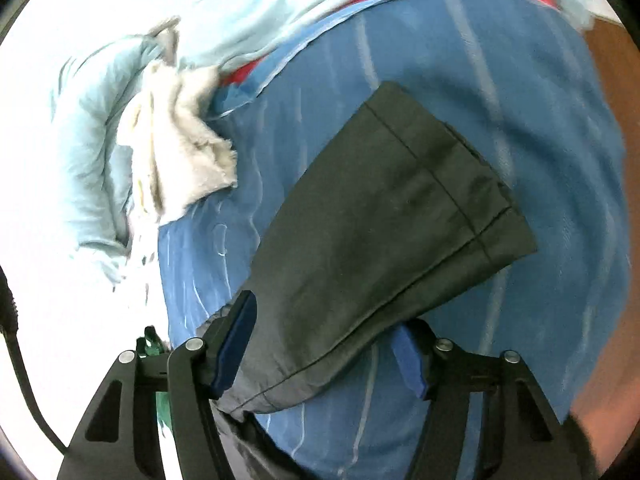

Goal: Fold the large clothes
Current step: 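Grasp the jacket sleeve with the right gripper and fold it across the body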

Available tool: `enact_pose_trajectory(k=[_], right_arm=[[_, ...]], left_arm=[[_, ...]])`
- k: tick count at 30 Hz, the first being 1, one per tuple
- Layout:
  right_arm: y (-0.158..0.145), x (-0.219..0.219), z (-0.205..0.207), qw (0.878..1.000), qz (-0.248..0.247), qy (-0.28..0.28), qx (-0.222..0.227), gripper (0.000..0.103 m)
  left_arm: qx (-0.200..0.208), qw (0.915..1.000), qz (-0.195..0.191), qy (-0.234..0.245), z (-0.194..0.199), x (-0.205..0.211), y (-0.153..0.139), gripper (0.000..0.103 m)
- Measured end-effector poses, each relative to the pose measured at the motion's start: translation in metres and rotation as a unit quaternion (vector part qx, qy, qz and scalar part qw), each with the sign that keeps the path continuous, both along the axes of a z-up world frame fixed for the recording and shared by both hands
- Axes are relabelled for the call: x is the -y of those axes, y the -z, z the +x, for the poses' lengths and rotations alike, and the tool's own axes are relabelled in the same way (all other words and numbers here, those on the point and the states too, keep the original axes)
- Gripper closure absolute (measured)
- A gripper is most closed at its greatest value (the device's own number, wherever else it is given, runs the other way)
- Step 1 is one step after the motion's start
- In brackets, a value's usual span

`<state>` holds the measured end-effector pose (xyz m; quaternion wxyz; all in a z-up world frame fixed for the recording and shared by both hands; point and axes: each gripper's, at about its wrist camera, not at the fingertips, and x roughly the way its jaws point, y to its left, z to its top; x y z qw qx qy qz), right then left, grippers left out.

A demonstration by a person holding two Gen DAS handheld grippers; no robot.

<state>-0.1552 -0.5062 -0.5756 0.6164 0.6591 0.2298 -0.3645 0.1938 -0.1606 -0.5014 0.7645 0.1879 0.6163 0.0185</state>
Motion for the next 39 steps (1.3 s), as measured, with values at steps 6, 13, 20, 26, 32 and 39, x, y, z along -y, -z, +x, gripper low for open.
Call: enact_pose_trajectory(k=[6, 13, 20, 26, 32, 39], right_arm=[[0.034, 0.012, -0.012, 0.995, 0.066, 0.045, 0.064, 0.036], [0.044, 0.013, -0.020, 0.990, 0.052, 0.083, 0.102, 0.036], [0.020, 0.040, 0.009, 0.994, -0.021, 0.083, 0.075, 0.096], [-0.059, 0.045, 0.019, 0.992, -0.089, 0.040, 0.077, 0.097], [-0.161, 0.008, 0.083, 0.978, -0.176, -0.077, 0.076, 0.097], [-0.215, -0.100, 0.234, 0.934, -0.231, -0.261, 0.078, 0.097]], left_arm=[[-0.016, 0.9997, 0.020, 0.009, -0.001, 0.000, 0.031, 0.000], [-0.055, 0.9979, 0.024, 0.024, 0.005, 0.004, 0.071, 0.000], [-0.060, 0.9973, -0.021, 0.037, 0.007, -0.005, 0.077, 0.000], [-0.063, 0.9963, -0.055, 0.017, 0.004, -0.018, 0.069, 0.000], [-0.039, 0.9971, -0.064, -0.010, 0.001, -0.040, 0.050, 0.000], [-0.006, 0.9931, -0.059, -0.101, 0.006, -0.109, 0.031, 0.000]])
